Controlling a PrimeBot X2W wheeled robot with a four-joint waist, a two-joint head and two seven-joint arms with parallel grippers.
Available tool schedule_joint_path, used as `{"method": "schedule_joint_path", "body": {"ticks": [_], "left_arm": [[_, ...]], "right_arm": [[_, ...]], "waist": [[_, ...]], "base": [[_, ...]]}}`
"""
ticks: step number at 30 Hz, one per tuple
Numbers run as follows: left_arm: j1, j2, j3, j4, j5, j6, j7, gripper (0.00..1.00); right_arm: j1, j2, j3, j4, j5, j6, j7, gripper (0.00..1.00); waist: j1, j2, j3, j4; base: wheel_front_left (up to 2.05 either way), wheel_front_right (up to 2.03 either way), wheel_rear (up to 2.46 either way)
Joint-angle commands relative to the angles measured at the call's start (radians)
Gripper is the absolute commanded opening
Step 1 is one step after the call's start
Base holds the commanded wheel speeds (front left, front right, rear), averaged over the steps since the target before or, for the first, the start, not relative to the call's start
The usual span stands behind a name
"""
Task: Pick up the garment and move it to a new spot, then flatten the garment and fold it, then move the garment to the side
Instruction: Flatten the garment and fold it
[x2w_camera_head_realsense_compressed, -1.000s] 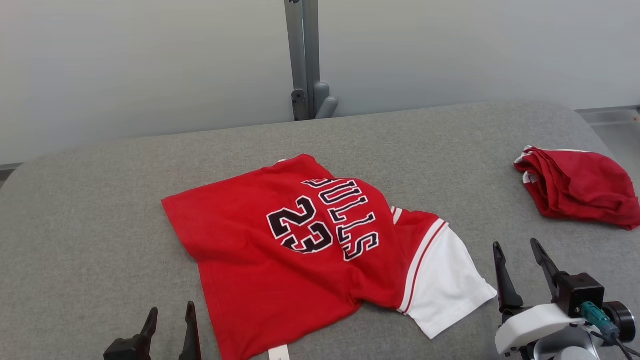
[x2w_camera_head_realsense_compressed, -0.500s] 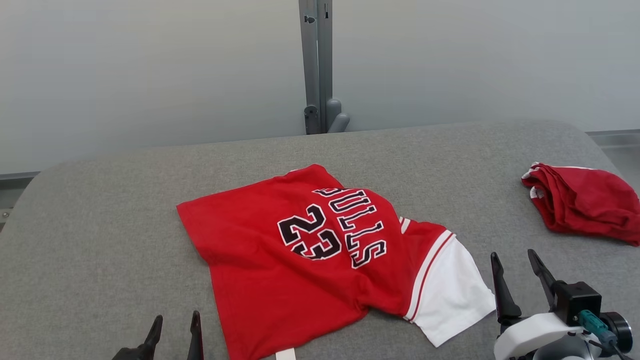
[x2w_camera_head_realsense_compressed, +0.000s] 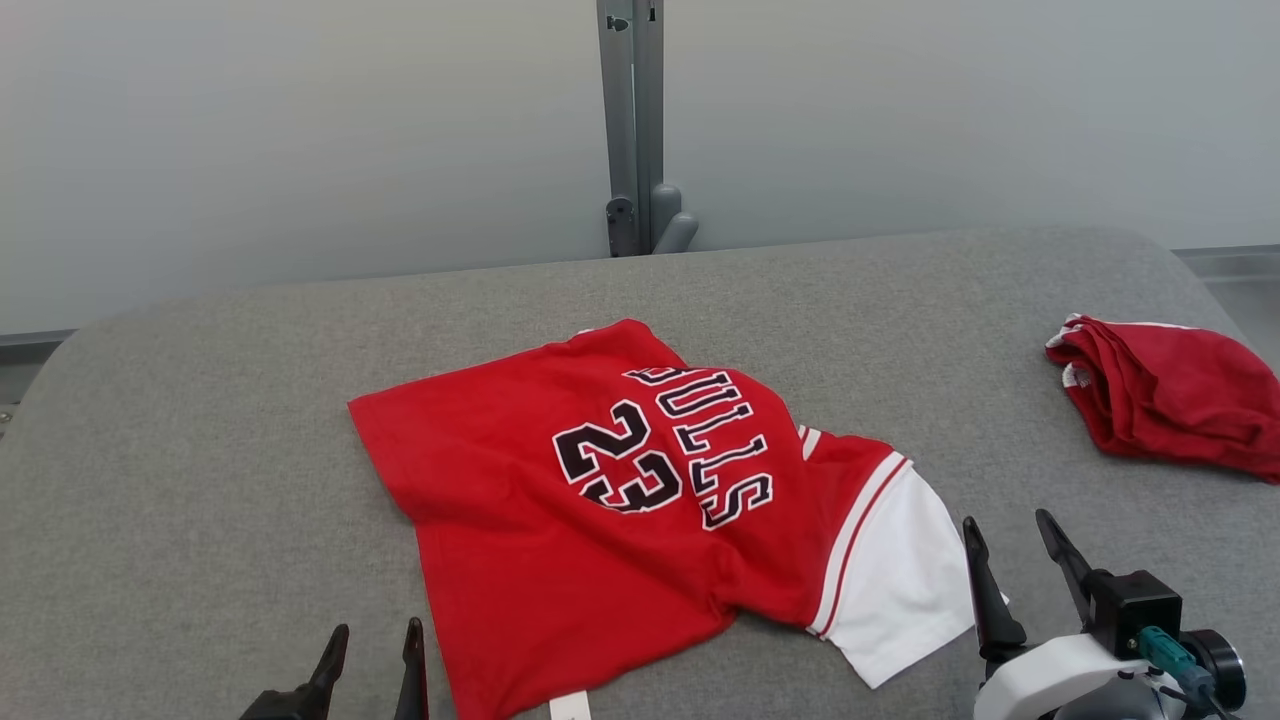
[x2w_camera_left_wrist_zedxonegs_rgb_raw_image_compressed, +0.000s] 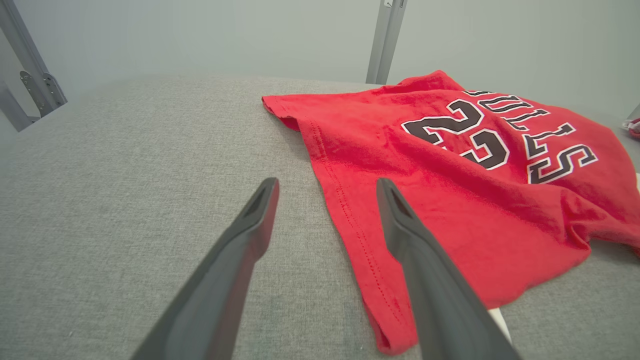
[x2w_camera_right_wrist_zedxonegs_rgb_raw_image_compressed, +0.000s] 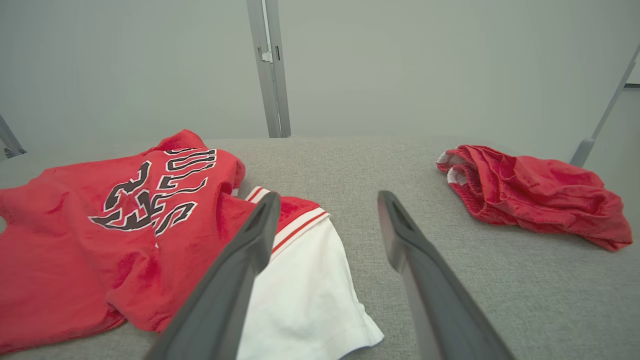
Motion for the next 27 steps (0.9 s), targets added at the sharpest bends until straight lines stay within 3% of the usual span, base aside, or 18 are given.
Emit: {"method": "schedule_joint_path", "body": {"ticks": [1,9,23,24,25,27], "left_arm": [[-0.009,0.003,-0.004,-0.004,-0.012,0.000,0.000,1.00],[-0.033,0.003,-0.072,0.051,-0.063,-0.005,0.000,1.00],[-0.081,0.003,-0.174,0.278,-0.209,0.000,0.002,1.00],[-0.085,0.003,-0.178,0.283,-0.211,-0.002,0.002,0.90],[-0.089,0.003,-0.182,0.287,-0.214,-0.005,0.002,0.46],[-0.095,0.000,-0.199,0.299,-0.216,-0.015,0.002,0.20]], "right_arm": [[0.011,-0.003,0.006,0.005,0.002,0.000,-0.003,1.00],[-0.006,-0.003,0.026,0.048,-0.010,-0.001,-0.003,1.00],[-0.037,-0.003,0.016,0.066,-0.025,0.000,-0.003,1.00],[-0.040,-0.003,0.014,0.066,-0.026,0.000,-0.003,1.00],[-0.041,-0.003,0.012,0.066,-0.026,-0.001,-0.003,1.00],[-0.041,-0.003,0.008,0.067,-0.024,0.000,-0.003,1.00]], "waist": [[0.0000,0.0000,0.006,-0.002],[0.0000,0.0000,0.057,-0.011],[0.0000,0.0000,0.112,-0.039],[0.0000,0.0000,0.115,-0.039],[0.0000,0.0000,0.117,-0.039],[0.0000,0.0000,0.120,-0.038]], "base": [[0.00,0.00,0.00],[0.00,0.00,0.00],[0.00,0.00,0.00],[0.00,0.00,0.00],[0.00,0.00,0.00],[0.00,0.00,0.00]]}}
